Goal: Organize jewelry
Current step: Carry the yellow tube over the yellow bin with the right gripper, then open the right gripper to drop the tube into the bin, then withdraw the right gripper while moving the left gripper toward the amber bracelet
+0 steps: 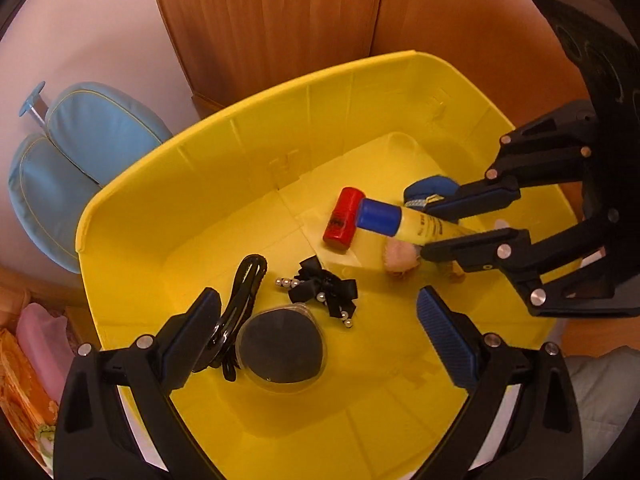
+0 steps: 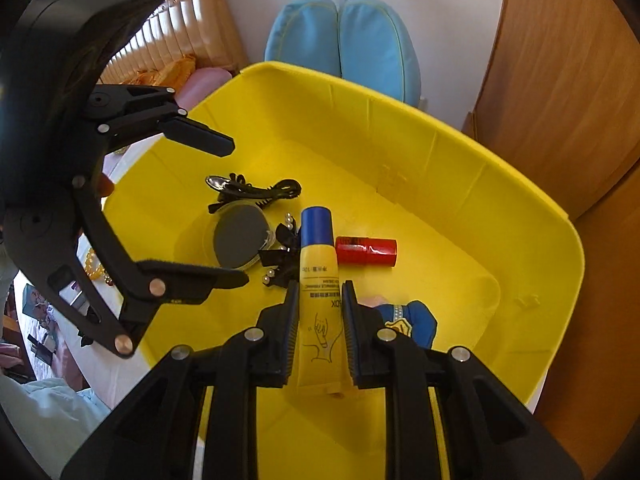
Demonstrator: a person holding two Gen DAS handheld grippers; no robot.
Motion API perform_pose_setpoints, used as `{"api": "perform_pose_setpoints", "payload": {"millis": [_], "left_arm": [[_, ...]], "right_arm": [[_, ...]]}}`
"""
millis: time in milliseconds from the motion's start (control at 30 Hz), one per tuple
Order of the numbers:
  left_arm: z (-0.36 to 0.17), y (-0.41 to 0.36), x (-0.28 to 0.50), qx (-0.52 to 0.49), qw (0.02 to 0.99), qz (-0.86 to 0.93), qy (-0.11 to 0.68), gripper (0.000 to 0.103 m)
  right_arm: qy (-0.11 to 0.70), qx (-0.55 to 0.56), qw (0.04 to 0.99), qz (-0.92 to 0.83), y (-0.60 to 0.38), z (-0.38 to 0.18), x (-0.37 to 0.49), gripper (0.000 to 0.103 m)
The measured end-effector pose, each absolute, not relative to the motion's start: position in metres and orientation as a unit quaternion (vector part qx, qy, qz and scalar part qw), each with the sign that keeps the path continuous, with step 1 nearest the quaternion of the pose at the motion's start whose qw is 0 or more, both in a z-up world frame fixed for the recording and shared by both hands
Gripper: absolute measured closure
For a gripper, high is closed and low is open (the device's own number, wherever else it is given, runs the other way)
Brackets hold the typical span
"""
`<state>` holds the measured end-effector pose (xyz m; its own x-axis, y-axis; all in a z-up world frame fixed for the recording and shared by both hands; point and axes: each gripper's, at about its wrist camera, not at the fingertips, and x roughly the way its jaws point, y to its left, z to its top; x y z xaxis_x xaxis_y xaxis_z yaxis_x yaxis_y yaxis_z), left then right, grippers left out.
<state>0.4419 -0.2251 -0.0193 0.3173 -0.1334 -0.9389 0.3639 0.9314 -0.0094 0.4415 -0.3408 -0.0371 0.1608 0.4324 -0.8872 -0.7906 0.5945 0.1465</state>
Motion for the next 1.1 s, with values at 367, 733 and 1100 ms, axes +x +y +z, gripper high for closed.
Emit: {"api": "perform_pose_setpoints", "payload": {"millis": [367,733,1100], "left_arm": [[-0.024,-0.214,0.435,0.076,0.809,-0.157,0.561,0.007],[-0.002,-0.233,0.399,0.071,0.841,-0.150,0.516,0.007],[0.033,-0.234,0.334,0.049,0.876,-0.120,0.466,0.007]], "right_arm": [[0.519,-0.200,0.724,0.409,-0.323,-0.058,0.445,0.075],[0.481,-0.170,0.769,0.386,-0.356,-0.032,0.427,0.038],[0.408,-0.171,0.816,0.372,-0.381,0.011,0.379,0.008]]}}
